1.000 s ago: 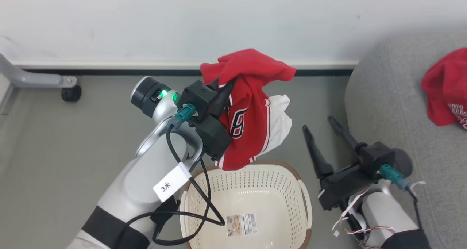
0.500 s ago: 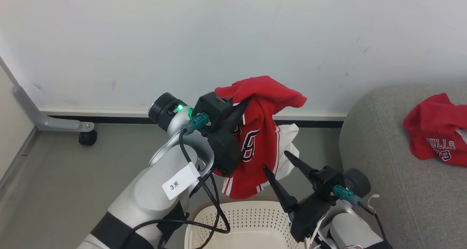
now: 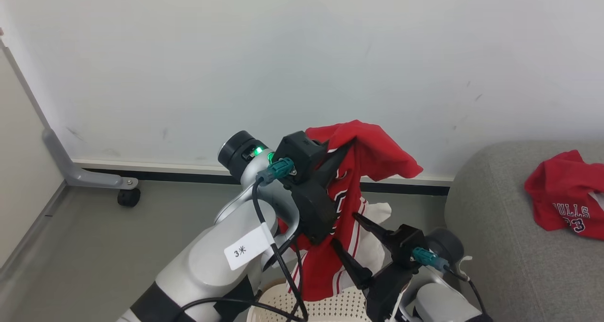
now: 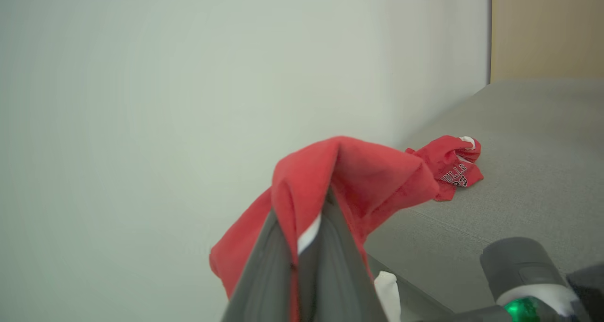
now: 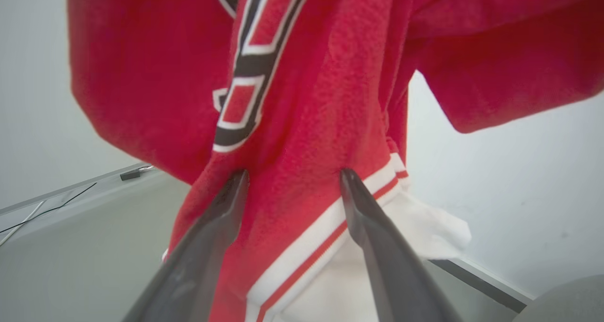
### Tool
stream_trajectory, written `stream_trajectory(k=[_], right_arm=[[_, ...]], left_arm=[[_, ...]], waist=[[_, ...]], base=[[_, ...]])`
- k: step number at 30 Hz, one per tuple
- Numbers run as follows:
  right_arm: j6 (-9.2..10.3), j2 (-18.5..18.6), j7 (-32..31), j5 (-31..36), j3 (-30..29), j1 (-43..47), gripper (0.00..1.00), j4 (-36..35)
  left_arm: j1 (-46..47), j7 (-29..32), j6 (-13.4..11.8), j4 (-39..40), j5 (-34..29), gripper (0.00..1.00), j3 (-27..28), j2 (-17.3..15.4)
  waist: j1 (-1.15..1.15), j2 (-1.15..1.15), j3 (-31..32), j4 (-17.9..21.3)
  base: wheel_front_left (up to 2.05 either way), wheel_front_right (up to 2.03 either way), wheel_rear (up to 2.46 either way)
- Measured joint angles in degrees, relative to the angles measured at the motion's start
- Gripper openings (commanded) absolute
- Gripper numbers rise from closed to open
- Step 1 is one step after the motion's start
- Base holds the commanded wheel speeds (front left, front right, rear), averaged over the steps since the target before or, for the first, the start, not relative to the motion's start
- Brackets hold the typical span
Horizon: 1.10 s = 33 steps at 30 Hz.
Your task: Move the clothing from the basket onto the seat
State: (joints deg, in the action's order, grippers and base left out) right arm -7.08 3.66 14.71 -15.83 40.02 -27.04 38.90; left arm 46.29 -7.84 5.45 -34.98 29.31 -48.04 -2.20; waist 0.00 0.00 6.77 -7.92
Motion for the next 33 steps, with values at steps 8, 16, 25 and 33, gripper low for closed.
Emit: stream_trajectory(k=[8, 16, 25, 33], right_arm=[[0.00, -0.07, 0.00, -2.90, 1.56, -5.14, 0.56, 4.63], [0.00, -0.14, 0.00, -6.36, 4.94, -8.44, 0.00, 6.09], [0.00, -0.18, 0.00, -9.47, 4.99, -8.55, 0.00, 5.98], [-0.05, 1.53, -0.01, -9.92, 2.15, -8.56, 0.00, 4.47]], left_arm=[[-0.11, 0.79, -0.97, 4.30, 3.57, 0.00, -3.16, -0.04], [-0.06, 1.24, -2.37, 4.43, 5.54, 0.00, -3.98, -0.04], [-2.26, 1.25, -4.02, -0.07, 6.16, 1.00, -1.32, -1.04], [-7.40, -0.20, -5.69, -1.30, 6.94, 1.00, -0.31, -2.54]], waist=[[0.00, 0.00, 0.08, -1.53], [0.01, 0.00, -0.52, -2.88], [0.01, 0.00, -0.45, -1.60], [0.01, 0.00, -0.26, 1.77]], base=[[0.00, 0.00, 0.00], [0.00, 0.00, 0.00], [0.00, 0.00, 0.00], [0.00, 0.00, 0.00]])
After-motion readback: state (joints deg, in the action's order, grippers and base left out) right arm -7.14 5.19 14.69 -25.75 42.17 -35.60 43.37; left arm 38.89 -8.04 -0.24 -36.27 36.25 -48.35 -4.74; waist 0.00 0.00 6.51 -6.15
